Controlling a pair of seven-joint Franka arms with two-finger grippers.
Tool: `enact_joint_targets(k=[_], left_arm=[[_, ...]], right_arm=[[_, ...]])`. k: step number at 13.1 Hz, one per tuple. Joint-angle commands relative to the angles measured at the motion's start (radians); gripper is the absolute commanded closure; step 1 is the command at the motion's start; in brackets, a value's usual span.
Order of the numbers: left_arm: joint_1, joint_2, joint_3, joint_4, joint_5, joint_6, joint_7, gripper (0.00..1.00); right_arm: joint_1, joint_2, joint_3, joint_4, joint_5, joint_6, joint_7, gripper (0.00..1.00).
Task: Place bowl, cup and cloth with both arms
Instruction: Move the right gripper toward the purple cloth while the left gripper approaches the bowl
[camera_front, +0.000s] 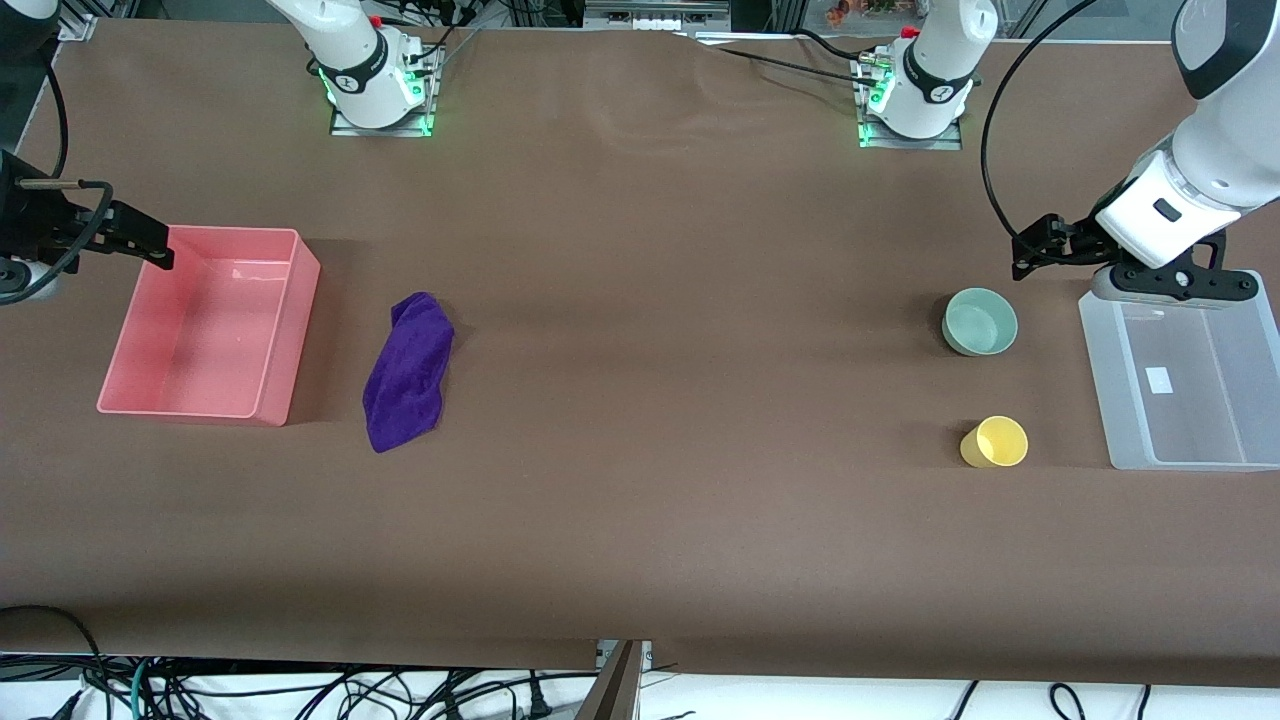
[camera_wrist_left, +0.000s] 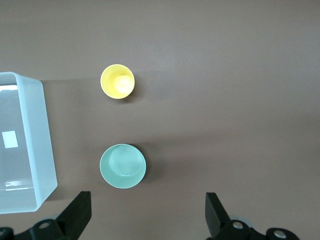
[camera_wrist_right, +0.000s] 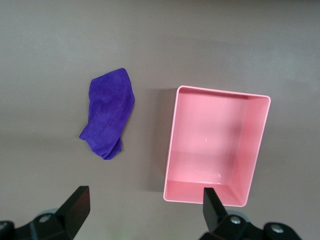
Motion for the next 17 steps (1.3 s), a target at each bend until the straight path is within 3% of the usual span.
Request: enact_joint_targets(k=[1, 8, 11, 13, 15, 17], left_arm=[[-0.013, -0.005, 0.01, 0.01, -0.013, 0.002, -0.007, 0.0], [-0.019, 0.004, 0.031, 0.001, -0.013, 0.002, -0.002, 0.0], [0.024, 0.024, 0.045, -0.053, -0.012, 0.003, 0.074, 0.0], [0.024, 0.055, 0.124, -0.096, 0.017, 0.012, 0.186, 0.0], [0.029, 0.111, 0.143, -0.122, 0.08, 0.067, 0.269, 0.0], [0.032, 0.125, 0.143, -0.23, 0.157, 0.196, 0.315, 0.0]], right_arm=[[0.0, 0.003, 0.002, 0.012, -0.011, 0.0, -0.004, 0.0], [0.0, 0.018, 0.001, 0.012, -0.016, 0.003, -0.008, 0.0], [0.001, 0.059, 0.002, -0.002, -0.083, 0.034, 0.003, 0.0], [-0.003, 0.07, -0.001, -0.013, -0.083, 0.034, -0.01, 0.0], [-0.002, 0.121, -0.001, -0.016, -0.079, 0.035, -0.01, 0.0], [0.02, 0.17, 0.004, -0.039, -0.042, 0.064, 0.009, 0.0]])
